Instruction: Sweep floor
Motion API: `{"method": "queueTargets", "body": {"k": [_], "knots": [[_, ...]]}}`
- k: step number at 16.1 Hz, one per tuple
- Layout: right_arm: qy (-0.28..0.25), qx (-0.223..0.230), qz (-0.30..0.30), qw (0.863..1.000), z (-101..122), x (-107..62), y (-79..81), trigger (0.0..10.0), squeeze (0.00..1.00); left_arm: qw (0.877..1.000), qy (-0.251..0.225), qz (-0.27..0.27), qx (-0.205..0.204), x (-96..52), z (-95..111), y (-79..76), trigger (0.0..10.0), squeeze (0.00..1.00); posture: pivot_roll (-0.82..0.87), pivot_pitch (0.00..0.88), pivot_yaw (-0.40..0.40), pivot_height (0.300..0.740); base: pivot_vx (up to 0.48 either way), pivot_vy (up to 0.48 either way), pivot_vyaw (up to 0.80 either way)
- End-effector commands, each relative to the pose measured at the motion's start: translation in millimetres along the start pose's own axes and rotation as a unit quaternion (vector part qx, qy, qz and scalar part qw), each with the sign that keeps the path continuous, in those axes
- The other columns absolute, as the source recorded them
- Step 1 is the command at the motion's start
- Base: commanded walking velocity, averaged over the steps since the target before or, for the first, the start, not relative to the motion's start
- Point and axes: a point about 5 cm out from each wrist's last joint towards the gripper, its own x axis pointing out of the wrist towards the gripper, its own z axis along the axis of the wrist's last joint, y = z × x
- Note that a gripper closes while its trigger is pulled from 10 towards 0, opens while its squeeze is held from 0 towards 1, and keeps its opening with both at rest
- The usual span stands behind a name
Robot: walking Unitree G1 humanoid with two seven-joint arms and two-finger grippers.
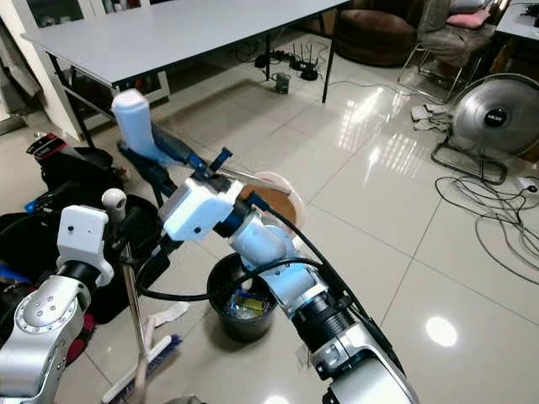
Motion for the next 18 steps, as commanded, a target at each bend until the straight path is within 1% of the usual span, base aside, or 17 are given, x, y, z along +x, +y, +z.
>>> {"method": "queueTargets", "body": {"k": [1,2,3,4,5,6,7,8,9,10,11,12,14,15,16,17,18], "knots": [[-0.029,-0.03,0.012,0.999,8,8.2,-5.5,10.0,0.0,1.0,-0.021,0.0,0.009,1.2,11,-0.6,10.0,0.0,0.05,0.0,0.011,0.74,0.0,0.0,0.0],[-0.001,-0.055,-0.033,0.998,4,6.4,-27.7,10.0,0.0,0.999,-0.026,-0.009,0.018,3.1,14,-3.4,10.0,0.0,0.05,0.0,0.006,0.74,0.0,0.0,0.0],[0.008,-0.059,-0.051,0.997,3,5.5,-35.6,10.0,0.0,0.999,-0.028,-0.014,0.022,3.6,15,-4.4,10.0,0.0,0.05,0.0,0.006,0.74,0.0,0.0,0.0],[0.035,-0.069,-0.141,0.987,5,-3.2,-74.8,10.0,0.0,0.999,-0.042,-0.019,0.03,6.0,22,-5.4,10.0,0.0,0.05,0.0,0.003,0.74,0.0,0.0,0.0],[0.063,-0.079,-0.216,0.971,8,-19.3,-109.5,10.0,0.0,0.998,-0.055,-0.018,0.034,8.5,29,-4.2,10.0,0.0,0.04,0.0,0.006,0.74,0.0,0.0,0.0],[0.103,-0.085,-0.276,0.952,11,-44.4,-137.9,10.0,0.0,0.997,-0.066,-0.011,0.033,12.6,36,-0.6,10.0,0.0,0.03,0.0,0.008,0.74,0.0,0.0,0.0],[0.131,-0.083,-0.294,0.943,12,-60.2,-147.1,10.0,0.0,0.996,-0.076,-0.007,0.036,15.0,42,1.7,10.0,0.0,0.03,0.0,0.011,0.74,0.0,0.0,0.0],[0.165,-0.079,-0.304,0.935,10,-76.1,-150.8,10.0,0.0,0.996,-0.082,-0.005,0.041,16.9,46,4.1,10.0,0.0,0.02,0.0,0.013,0.74,0.0,0.289,0.0],[0.208,-0.067,-0.323,0.921,8,-98.5,-150.4,10.0,0.0,0.995,-0.088,-0.003,0.046,18.6,50,7.1,10.0,0.0,0.02,0.0,0.015,0.74,0.0,0.3,0.0],[0.231,-0.057,-0.338,0.911,7,-110.7,-148.7,10.0,0.0,0.995,-0.089,-0.002,0.048,19.6,51,8.3,10.0,0.0,0.01,0.0,0.017,0.74,0.0,0.292,0.0],[0.267,-0.042,-0.356,0.894,6,-127.1,-144.0,10.0,0.0,0.995,-0.088,-0.002,0.05,20.6,50,9.3,10.0,0.0,0.01,0.0,0.017,0.74,0.0,0.292,0.0],[0.3,-0.034,-0.358,0.883,4,-139.0,-137.2,10.0,0.0,0.995,-0.086,-0.004,0.053,21.5,49,9.3,10.0,0.0,0.01,0.0,0.021,0.74,0.0,0.292,0.0],[0.324,-0.028,-0.358,0.875,3,-149.5,-129.0,10.0,0.0,0.995,-0.084,-0.007,0.052,21.7,48,8.2,10.0,0.0,0.0,0.0,0.022,0.74,0.0,0.292,0.0],[0.347,-0.019,-0.362,0.865,1,-161.4,-120.1,10.0,0.0,0.996,-0.079,-0.01,0.049,20.6,45,5.4,10.0,0.0,0.0,0.0,0.018,0.74,0.0,0.296,0.0],[0.361,-0.012,-0.369,0.856,0,-168.4,-115.8,10.0,0.0,0.996,-0.075,-0.012,0.047,19.6,42,3.7,10.0,0.0,0.0,0.0,0.018,0.74,0.0,0.292,0.0],[0.363,-0.009,-0.376,0.853,0,-171.3,-114.5,10.0,0.0,0.996,-0.073,-0.013,0.046,18.5,41,2.8,10.0,0.0,0.01,0.0,0.016,0.74,0.0,0.296,0.0],[0.364,-0.002,-0.39,0.846,0,-175.7,-112.0,10.0,0.0,0.997,-0.065,-0.016,0.044,15.8,36,0.4,10.0,0.0,0.01,0.0,0.014,0.74,0.0,0.296,0.0]]}}
